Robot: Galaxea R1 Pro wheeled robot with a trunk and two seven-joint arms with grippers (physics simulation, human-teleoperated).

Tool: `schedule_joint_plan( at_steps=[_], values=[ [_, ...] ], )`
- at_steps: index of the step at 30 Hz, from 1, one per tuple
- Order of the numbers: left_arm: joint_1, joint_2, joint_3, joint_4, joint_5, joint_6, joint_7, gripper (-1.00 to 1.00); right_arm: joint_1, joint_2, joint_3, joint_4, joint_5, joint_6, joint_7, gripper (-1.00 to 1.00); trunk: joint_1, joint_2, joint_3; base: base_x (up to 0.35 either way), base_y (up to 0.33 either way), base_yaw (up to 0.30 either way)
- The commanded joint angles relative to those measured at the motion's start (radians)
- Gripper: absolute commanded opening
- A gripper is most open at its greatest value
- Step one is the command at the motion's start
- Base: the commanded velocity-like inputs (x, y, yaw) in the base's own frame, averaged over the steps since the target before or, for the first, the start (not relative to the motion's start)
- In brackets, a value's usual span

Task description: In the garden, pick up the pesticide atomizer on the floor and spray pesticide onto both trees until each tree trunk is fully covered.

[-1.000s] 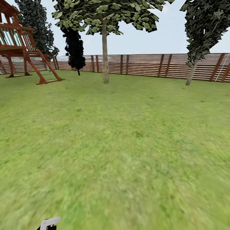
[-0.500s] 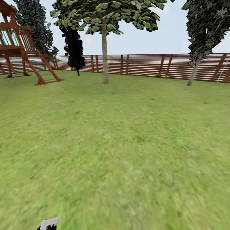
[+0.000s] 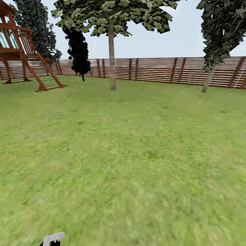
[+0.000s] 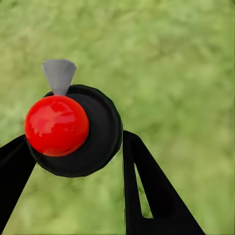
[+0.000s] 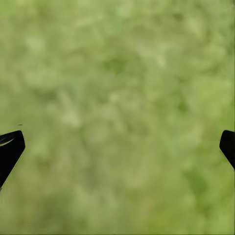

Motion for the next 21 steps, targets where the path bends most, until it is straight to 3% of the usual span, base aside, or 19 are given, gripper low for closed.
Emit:
schedule_joint_plan(
  at_steps=[1,21],
  values=[
    [-0.001,0.0,0.004,0.001,-0.011,-0.004,0.006,-1.0,-0.001,0.0,0.009,0.001,-0.008,-0.003,-0.003,1.0,0.0,0.0,-0.001,0.339,0.0,0.0],
    [-0.001,0.0,0.004,0.001,-0.011,-0.004,0.006,-1.0,-0.001,0.0,0.009,0.001,-0.008,-0.003,-0.003,1.0,0.0,0.0,-0.001,0.34,0.0,0.0]
  ],
)
